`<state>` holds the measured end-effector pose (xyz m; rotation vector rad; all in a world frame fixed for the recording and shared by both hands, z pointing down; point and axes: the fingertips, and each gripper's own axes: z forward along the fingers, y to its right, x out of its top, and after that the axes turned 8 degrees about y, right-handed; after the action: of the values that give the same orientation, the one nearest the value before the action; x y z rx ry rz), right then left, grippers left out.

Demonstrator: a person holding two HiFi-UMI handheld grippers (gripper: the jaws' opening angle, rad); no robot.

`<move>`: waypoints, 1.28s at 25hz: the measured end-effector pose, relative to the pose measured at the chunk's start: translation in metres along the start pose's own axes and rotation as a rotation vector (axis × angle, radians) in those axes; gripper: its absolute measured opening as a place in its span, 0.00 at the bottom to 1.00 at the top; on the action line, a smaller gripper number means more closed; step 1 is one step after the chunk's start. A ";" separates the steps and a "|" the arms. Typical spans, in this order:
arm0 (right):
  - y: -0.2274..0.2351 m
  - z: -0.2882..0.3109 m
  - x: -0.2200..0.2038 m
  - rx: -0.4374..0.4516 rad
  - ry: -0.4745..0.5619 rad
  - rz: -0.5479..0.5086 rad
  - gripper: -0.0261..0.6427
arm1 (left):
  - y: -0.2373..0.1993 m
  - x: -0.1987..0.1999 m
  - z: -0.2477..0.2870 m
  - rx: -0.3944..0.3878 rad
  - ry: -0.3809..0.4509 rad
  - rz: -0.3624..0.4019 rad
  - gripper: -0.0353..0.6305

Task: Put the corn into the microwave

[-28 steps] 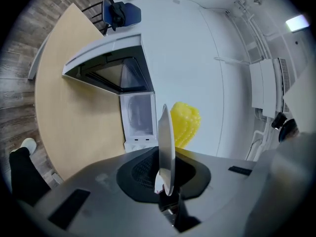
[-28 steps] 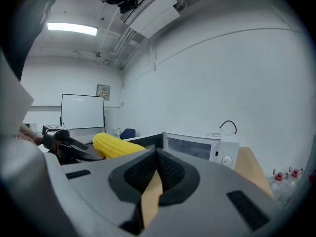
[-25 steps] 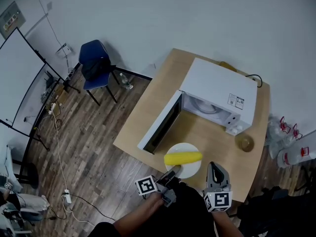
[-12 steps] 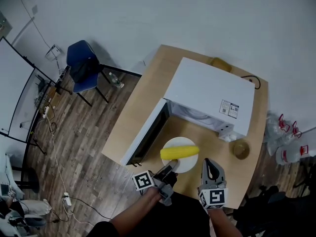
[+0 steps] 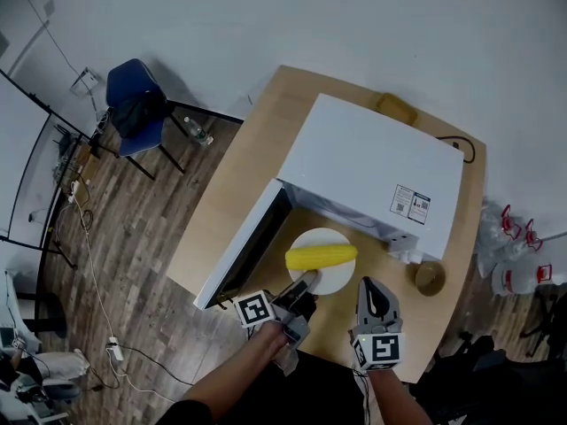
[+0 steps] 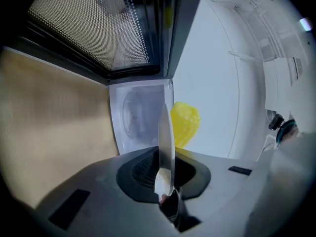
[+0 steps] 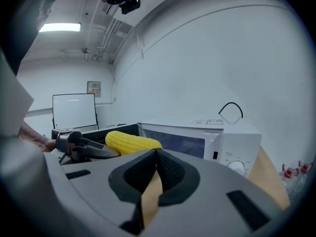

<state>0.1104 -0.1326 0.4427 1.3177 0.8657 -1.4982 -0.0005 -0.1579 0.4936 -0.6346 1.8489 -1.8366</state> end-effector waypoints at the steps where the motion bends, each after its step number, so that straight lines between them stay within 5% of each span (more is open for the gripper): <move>1: 0.004 0.003 -0.001 -0.003 -0.002 -0.002 0.13 | -0.003 0.001 0.005 -0.001 -0.001 0.000 0.09; 25: 0.042 0.077 -0.058 0.004 -0.020 0.034 0.13 | -0.079 0.042 0.109 0.010 0.039 0.000 0.09; 32: 0.064 0.086 -0.067 -0.060 -0.005 0.051 0.13 | -0.100 0.042 0.132 0.005 0.032 -0.017 0.09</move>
<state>0.1425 -0.2208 0.5278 1.2822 0.8608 -1.4253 0.0479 -0.2880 0.5929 -0.6247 1.8647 -1.8717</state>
